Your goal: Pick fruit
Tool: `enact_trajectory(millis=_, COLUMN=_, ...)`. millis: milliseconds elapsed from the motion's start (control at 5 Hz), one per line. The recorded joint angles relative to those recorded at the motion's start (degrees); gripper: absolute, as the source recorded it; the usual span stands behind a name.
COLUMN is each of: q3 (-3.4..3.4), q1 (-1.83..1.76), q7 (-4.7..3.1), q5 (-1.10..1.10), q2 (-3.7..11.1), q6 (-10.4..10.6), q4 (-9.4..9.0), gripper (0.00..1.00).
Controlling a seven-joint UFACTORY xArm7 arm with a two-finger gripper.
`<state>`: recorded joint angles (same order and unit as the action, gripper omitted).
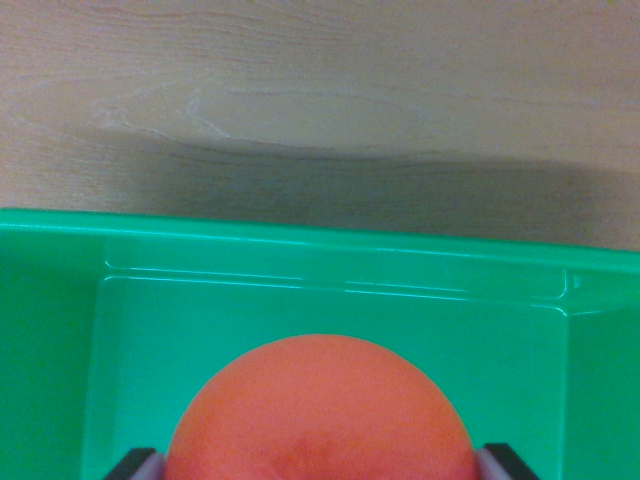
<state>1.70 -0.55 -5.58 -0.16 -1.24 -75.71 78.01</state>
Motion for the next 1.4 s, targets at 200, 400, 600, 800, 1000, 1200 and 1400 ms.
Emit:
enact_trajectory(millis=200, q3=0.00, q1=-0.01, q7=0.01, q5=-0.02, q2=-0.50, q6=-1.33, q4=0.83, gripper=1.00)
enact_trajectory(millis=400, q3=0.00, q1=-0.01, q7=0.01, q5=-0.02, q2=-0.50, q6=-1.33, q4=0.83, gripper=1.00)
enact_trajectory(millis=600, q3=0.01, q1=-0.01, q7=0.02, q5=-0.04, q2=-0.88, q6=-2.35, q4=1.47, gripper=1.00)
enact_trajectory(millis=800, q3=0.01, q1=-0.01, q7=0.02, q5=-0.04, q2=-0.88, q6=-2.35, q4=1.47, gripper=1.00)
enact_trajectory(millis=1000, q3=0.01, q1=-0.01, q7=0.03, q5=-0.05, q2=-1.13, q6=-3.03, q4=1.90, gripper=1.00)
enact_trajectory(millis=1200, q3=0.01, q1=-0.01, q7=0.03, q5=-0.05, q2=-1.13, q6=-3.03, q4=1.90, gripper=1.00)
enact_trajectory(millis=1400, q3=0.01, q1=-0.02, q7=0.03, q5=-0.05, q2=-1.24, q6=-3.31, q4=2.07, gripper=1.00)
